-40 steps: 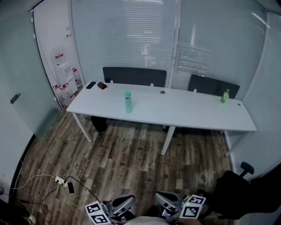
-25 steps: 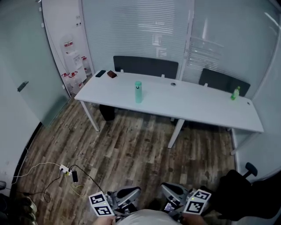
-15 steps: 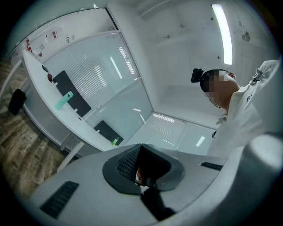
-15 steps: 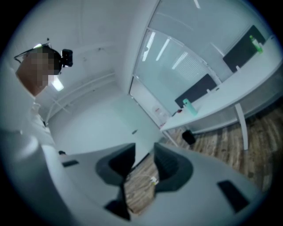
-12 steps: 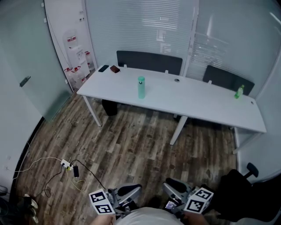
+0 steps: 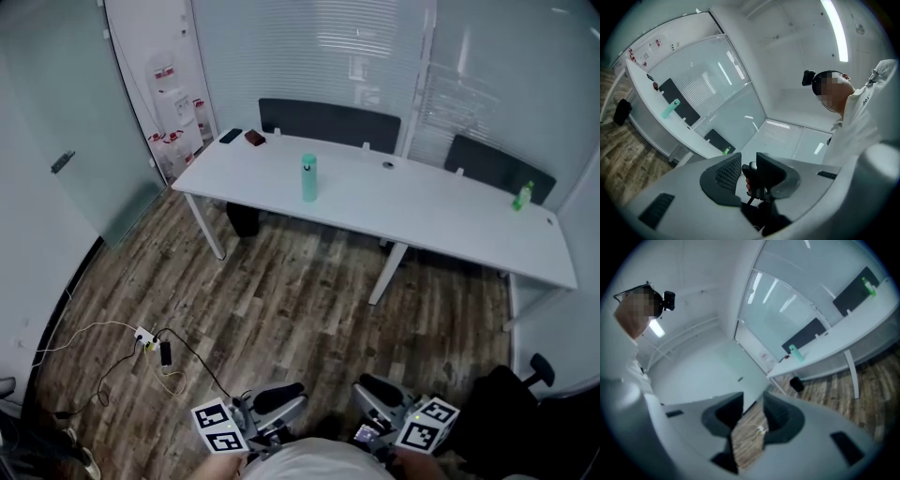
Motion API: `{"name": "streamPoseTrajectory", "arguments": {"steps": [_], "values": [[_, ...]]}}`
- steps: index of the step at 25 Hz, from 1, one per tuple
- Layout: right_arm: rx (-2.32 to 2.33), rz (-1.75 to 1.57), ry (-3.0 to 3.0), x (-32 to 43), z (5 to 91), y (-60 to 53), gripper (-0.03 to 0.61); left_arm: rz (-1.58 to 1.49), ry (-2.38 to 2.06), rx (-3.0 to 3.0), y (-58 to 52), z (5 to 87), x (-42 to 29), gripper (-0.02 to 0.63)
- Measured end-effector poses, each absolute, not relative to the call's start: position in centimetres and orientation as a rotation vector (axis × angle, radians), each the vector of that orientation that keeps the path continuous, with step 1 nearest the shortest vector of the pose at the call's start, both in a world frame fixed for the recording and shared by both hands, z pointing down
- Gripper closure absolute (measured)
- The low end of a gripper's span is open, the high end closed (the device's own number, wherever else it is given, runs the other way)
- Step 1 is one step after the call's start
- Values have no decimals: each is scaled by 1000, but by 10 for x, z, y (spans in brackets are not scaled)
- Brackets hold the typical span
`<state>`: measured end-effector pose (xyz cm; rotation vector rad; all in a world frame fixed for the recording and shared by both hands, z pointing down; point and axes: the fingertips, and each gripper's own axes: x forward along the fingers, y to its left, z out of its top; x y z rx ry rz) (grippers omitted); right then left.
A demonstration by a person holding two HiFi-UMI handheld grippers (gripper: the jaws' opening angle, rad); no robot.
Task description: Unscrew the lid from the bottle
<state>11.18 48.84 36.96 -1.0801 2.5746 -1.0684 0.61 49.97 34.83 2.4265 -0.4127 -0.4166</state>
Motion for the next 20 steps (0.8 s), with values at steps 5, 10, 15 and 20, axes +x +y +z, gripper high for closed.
{"name": "streamPoseTrajectory", "arguments": {"steps": [5,10,15,20], "values": [[-1061,-1073,2598,128,372,485,453,-433,-392,2417,502,348,27,515],[-1038,-1087,2613,146,377,484,453,-441,-398,2402,501,351,48,515],[-1013,-1098,2628,159,379,480,453,-446,-406,2395,501,353,65,515],[-992,-1105,2636,159,382,470,453,-445,-441,2386,496,356,62,515]]}}
